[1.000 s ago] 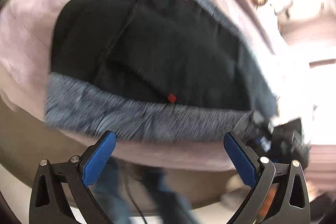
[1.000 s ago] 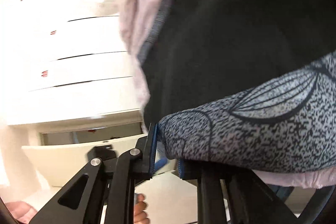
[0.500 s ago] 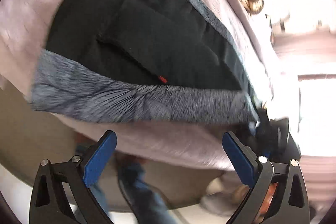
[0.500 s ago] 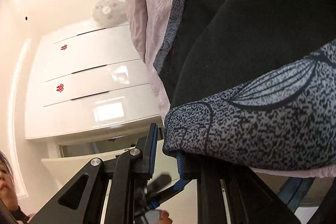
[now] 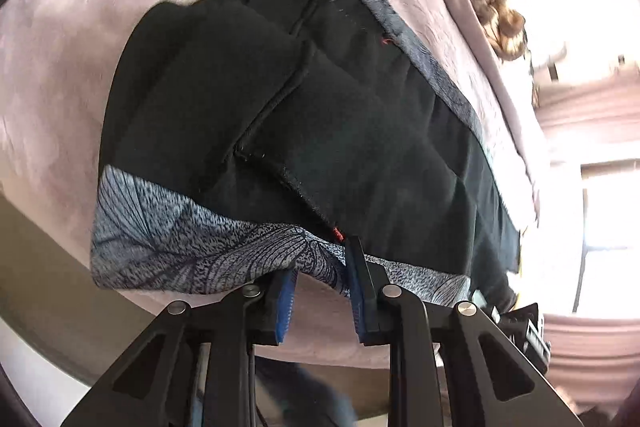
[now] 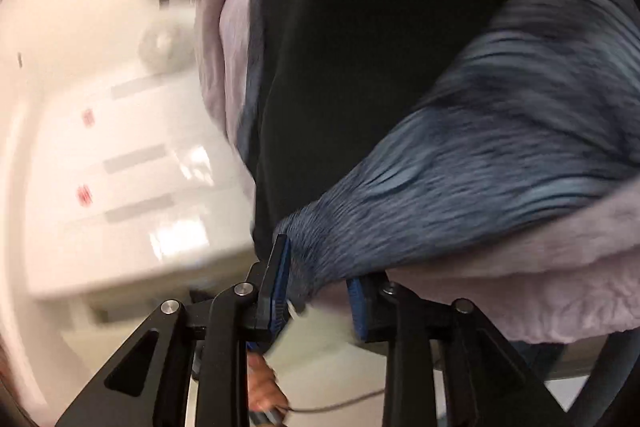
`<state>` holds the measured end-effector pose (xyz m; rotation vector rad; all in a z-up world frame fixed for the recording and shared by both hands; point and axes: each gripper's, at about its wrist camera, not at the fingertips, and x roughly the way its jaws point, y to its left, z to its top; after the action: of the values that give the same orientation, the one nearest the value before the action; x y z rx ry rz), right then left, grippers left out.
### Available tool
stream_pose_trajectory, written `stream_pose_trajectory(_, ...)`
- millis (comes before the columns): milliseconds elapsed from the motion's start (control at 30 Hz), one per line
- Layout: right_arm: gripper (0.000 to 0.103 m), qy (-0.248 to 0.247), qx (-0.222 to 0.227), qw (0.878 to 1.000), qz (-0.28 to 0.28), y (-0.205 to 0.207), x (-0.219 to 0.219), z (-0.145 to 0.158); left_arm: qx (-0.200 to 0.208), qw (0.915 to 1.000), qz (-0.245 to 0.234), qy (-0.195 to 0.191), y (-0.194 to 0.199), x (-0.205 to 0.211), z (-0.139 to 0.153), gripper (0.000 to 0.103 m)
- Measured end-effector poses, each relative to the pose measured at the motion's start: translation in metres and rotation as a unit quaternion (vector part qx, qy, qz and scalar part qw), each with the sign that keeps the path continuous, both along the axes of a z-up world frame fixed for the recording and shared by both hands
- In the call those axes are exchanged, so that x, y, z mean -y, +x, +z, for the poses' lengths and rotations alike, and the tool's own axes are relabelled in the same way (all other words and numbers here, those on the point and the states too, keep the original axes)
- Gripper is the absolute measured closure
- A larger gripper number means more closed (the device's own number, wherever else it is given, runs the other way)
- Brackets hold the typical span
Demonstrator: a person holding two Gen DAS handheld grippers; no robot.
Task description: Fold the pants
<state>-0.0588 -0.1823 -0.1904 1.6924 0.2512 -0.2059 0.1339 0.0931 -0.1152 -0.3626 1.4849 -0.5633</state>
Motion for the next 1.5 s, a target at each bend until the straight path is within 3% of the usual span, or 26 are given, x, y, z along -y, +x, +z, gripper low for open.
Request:
stream_pose_trajectory(100, 0.097, 0.022, 0.009, 0.998, -0.06, -0.019, -0.001, -0.002, 0.014, 0.9997, -0.017, 0.014, 0.001, -0.002, 0.013, 0.078)
stream_pose_trajectory(167, 0.097, -0.006, -0.008, 0.999, -0.047, -0.017, 0.002, 0.016, 0.031, 0.9988, -0.03, 0.022, 0.003, 0.0, 0.027, 0.078)
stream_pose_trajectory(300, 0.097, -0.104, -0.053, 0.992, 0.046, 0.008, 0.034, 0.081, 0.075, 0.9956, -0.043, 0.035, 0.02, 0.016, 0.059, 0.078)
stream_pose_trajectory(467, 0.097, -0.135, -0.063, 0.98, 0.133, 0.05, 0.107, 0.125, 0.132, 0.9901, -0.023, 0.041, 0.067, 0.052, 0.089, 0.077)
stream_pose_trajectory(600, 0.093, -0.135, -0.085, 0.969, 0.187, 0.094, 0.177, 0.122, 0.18, 0.9817, -0.018, 0.059, 0.117, 0.086, 0.087, 0.077)
stream_pose_trajectory(700, 0.091, -0.113, -0.109, 0.966, 0.205, 0.124, 0.223, 0.088, 0.209, 0.9729, -0.02, 0.097, 0.149, 0.11, 0.065, 0.077)
stream_pose_trajectory(733, 0.088, -0.109, -0.118, 0.965, 0.207, 0.133, 0.23, 0.079, 0.212, 0.9701, -0.021, 0.116, 0.161, 0.119, 0.055, 0.077)
stream_pose_trajectory(800, 0.084, -0.104, -0.133, 0.963, 0.208, 0.146, 0.248, 0.062, 0.201, 0.9651, -0.01, 0.168, 0.176, 0.125, 0.04, 0.065)
stream_pose_trajectory(867, 0.081, -0.091, -0.128, 0.968, 0.197, 0.147, 0.252, 0.059, 0.192, 0.9659, 0.018, 0.173, 0.185, 0.115, 0.039, 0.061)
stream_pose_trajectory(900, 0.065, -0.09, -0.12, 0.969, 0.197, 0.145, 0.251, 0.065, 0.19, 0.9665, 0.028, 0.171, 0.185, 0.107, 0.043, 0.061)
stream_pose_trajectory(933, 0.038, -0.104, -0.11, 0.968, 0.201, 0.141, 0.245, 0.077, 0.191, 0.9657, 0.03, 0.174, 0.183, 0.101, 0.046, 0.059)
stream_pose_trajectory(1000, 0.028, -0.153, -0.117, 0.957, 0.218, 0.134, 0.231, 0.104, 0.197, 0.9612, 0.017, 0.192, 0.174, 0.097, 0.053, 0.048)
stream_pose_trajectory(1067, 0.032, -0.202, -0.132, 0.941, 0.237, 0.136, 0.217, 0.124, 0.204, 0.956, -0.016, 0.21, 0.159, 0.104, 0.051, 0.046)
stream_pose_trajectory(1133, 0.043, -0.249, -0.171, 0.916, 0.262, 0.137, 0.198, 0.128, 0.203, 0.9523, -0.051, 0.222, 0.142, 0.119, 0.04, 0.046)
stream_pose_trajectory(1200, 0.045, -0.264, -0.213, 0.897, 0.284, 0.144, 0.189, 0.111, 0.189, 0.9525, -0.074, 0.227, 0.13, 0.135, 0.022, 0.046)
stream_pose_trajectory(1267, 0.063, -0.263, -0.24, 0.889, 0.287, 0.143, 0.2, 0.095, 0.182, 0.9466, -0.091, 0.25, 0.119, 0.151, 0.001, 0.046)
stream_pose_trajectory(1333, 0.078, -0.269, -0.25, 0.89, 0.272, 0.134, 0.21, 0.093, 0.204, 0.9319, -0.098, 0.283, 0.109, 0.161, -0.001, 0.046)
stream_pose_trajectory(1433, 0.073, -0.278, -0.261, 0.9, 0.211, 0.097, 0.226, 0.117, 0.183, 0.9386, -0.109, 0.271, 0.097, 0.163, 0.014, 0.046)
stream_pose_trajectory(1500, 0.07, -0.273, -0.237, 0.912, 0.195, 0.07, 0.234, 0.131, 0.188, 0.9341, -0.115, 0.281, 0.083, 0.166, 0.026, 0.046)
